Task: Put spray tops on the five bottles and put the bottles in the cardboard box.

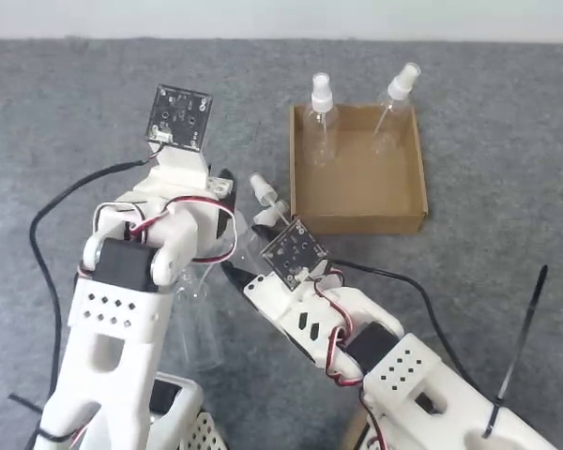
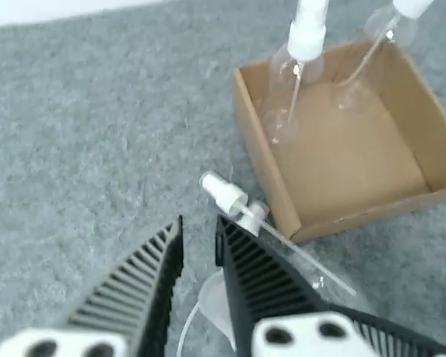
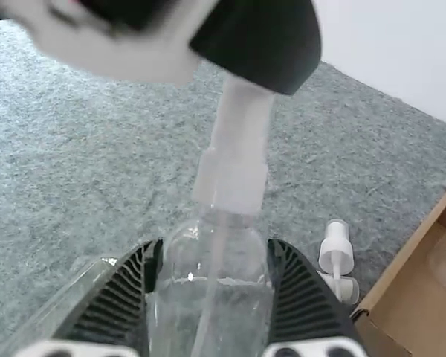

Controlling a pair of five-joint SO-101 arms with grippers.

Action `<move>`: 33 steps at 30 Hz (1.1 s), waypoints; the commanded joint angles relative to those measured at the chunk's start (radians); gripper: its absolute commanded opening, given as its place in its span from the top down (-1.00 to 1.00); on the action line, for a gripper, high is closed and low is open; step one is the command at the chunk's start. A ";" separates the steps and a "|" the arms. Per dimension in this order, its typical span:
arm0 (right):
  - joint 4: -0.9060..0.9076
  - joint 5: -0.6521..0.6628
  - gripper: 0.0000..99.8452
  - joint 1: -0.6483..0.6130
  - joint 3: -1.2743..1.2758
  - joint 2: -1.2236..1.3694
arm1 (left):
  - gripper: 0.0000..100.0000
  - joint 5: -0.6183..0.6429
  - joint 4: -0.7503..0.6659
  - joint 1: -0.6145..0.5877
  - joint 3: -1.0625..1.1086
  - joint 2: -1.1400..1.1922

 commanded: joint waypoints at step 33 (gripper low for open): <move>0.150 -0.015 0.99 0.272 -0.270 -0.024 | 0.69 0.000 0.037 -0.103 0.127 -0.519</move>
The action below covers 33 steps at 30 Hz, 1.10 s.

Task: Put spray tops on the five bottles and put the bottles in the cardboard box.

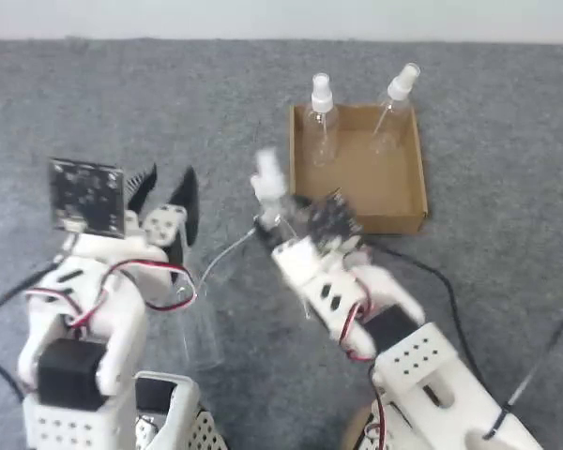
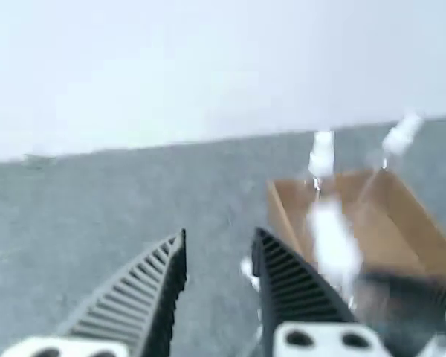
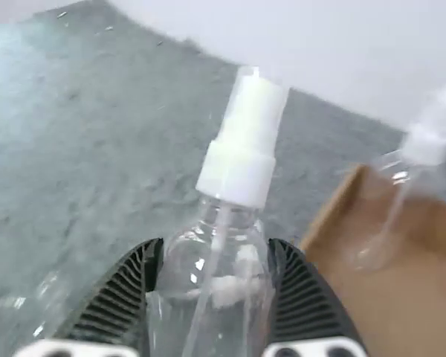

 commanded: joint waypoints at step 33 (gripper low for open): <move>0.723 -0.006 0.99 -0.051 -0.927 0.217 | 0.48 -0.046 -0.342 0.219 0.559 -0.221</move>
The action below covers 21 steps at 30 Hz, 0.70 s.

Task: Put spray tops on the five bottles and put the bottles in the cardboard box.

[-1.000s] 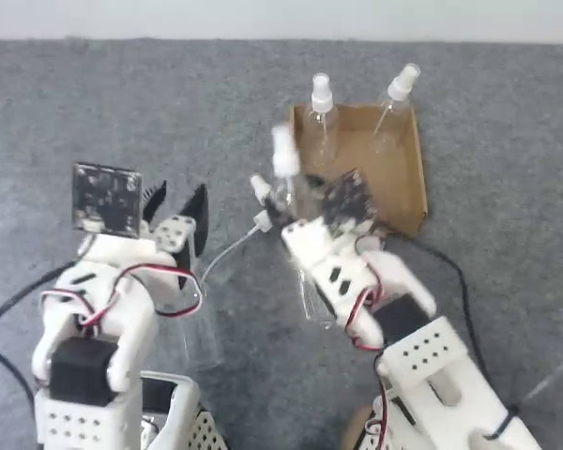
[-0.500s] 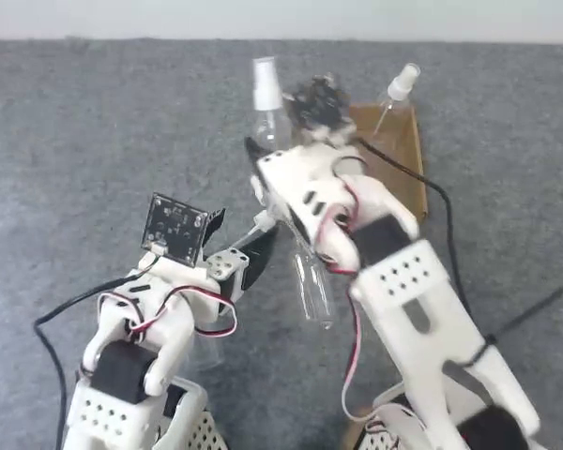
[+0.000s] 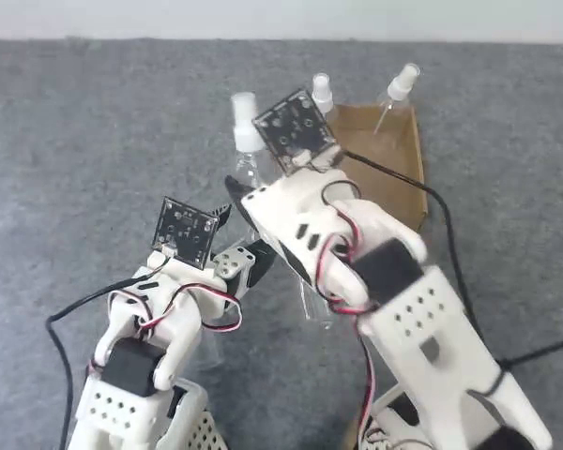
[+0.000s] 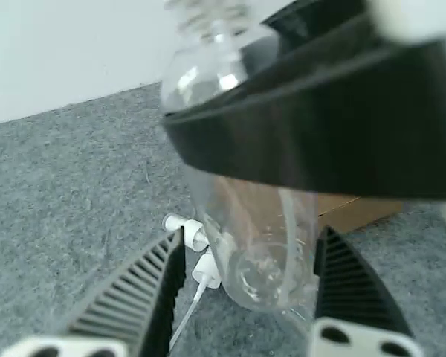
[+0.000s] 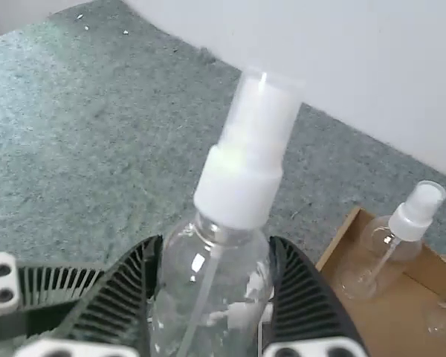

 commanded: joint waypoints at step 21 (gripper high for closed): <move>-0.447 0.181 0.99 0.575 0.158 0.125 | 0.49 -0.012 -0.028 -0.003 0.022 -0.014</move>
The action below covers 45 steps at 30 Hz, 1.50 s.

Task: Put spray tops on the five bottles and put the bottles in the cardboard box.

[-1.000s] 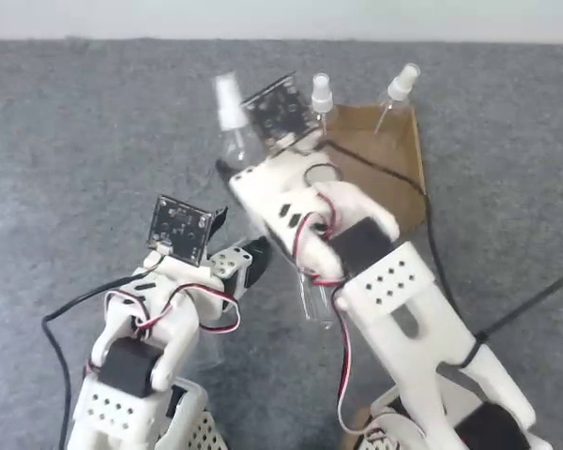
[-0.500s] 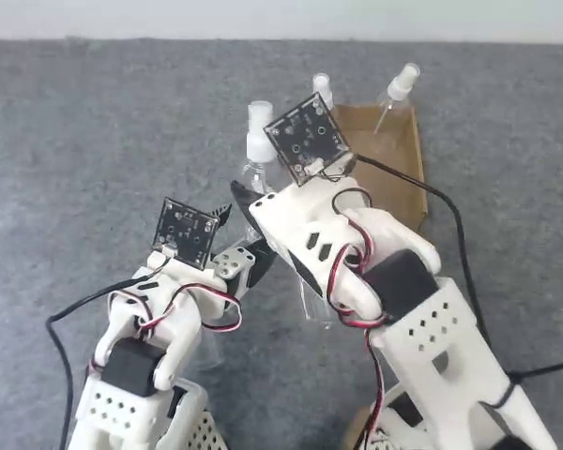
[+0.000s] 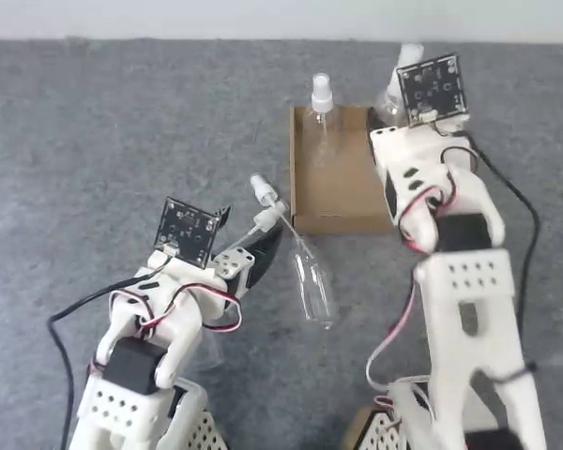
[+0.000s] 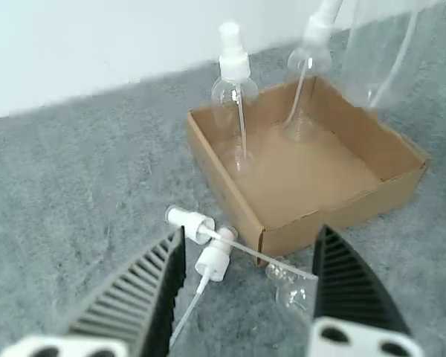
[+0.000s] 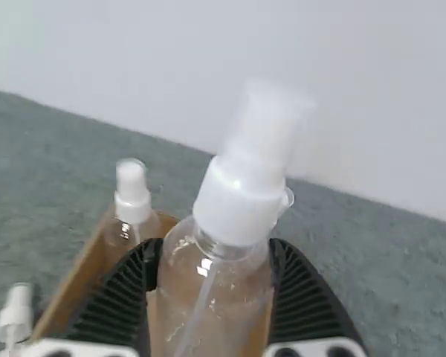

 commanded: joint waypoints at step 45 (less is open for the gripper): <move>-0.799 0.006 0.99 0.104 0.166 0.601 | 0.49 -0.005 -0.028 0.002 -0.001 -0.008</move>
